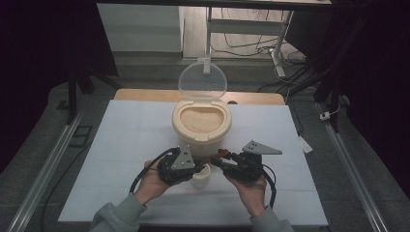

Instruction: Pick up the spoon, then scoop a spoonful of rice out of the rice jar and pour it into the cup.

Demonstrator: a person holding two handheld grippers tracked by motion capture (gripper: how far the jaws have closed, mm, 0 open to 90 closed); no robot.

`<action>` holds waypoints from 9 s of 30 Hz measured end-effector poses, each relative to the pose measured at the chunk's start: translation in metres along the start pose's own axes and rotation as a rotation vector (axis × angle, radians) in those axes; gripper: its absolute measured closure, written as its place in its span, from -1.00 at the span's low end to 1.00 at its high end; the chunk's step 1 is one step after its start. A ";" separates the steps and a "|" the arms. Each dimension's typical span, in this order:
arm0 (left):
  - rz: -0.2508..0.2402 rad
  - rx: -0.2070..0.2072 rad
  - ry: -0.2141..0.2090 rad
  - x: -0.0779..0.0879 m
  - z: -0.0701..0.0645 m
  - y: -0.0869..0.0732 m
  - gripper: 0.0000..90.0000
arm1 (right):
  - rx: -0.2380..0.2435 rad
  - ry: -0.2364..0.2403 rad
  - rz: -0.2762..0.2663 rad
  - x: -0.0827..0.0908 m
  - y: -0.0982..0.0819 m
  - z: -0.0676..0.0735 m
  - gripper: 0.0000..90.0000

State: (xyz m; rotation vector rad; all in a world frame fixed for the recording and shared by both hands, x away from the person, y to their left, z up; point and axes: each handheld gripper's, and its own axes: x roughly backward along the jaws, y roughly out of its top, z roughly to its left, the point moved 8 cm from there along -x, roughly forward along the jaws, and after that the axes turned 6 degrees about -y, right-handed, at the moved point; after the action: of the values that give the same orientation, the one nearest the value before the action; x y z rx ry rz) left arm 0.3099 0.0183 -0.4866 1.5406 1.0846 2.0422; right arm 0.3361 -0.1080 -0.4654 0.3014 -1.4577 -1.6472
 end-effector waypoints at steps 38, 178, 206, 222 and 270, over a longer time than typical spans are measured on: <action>-0.151 0.230 0.070 0.054 0.012 -0.044 -0.28 | -0.014 0.185 -0.202 0.023 0.025 0.004 0.85; -0.003 0.463 0.122 0.072 0.028 -0.173 -0.59 | -0.662 -0.109 -0.262 -0.027 0.086 -0.121 0.85; 0.016 0.444 0.127 0.070 0.028 -0.174 -0.58 | -0.768 -0.035 -0.268 -0.015 0.086 -0.128 0.85; 0.016 0.445 0.127 0.071 0.028 -0.175 -0.58 | -0.780 -0.005 -0.265 -0.013 0.095 -0.122 0.85; 0.020 0.451 0.128 0.070 0.029 -0.176 -0.58 | -0.736 0.169 -0.070 0.026 0.056 -0.081 0.85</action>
State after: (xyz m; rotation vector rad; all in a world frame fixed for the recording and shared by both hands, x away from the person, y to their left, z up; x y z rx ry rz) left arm 0.2851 0.1887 -0.5699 1.6380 1.6752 2.0253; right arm 0.4018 -0.1767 -0.4292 0.0684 -0.6502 -2.0318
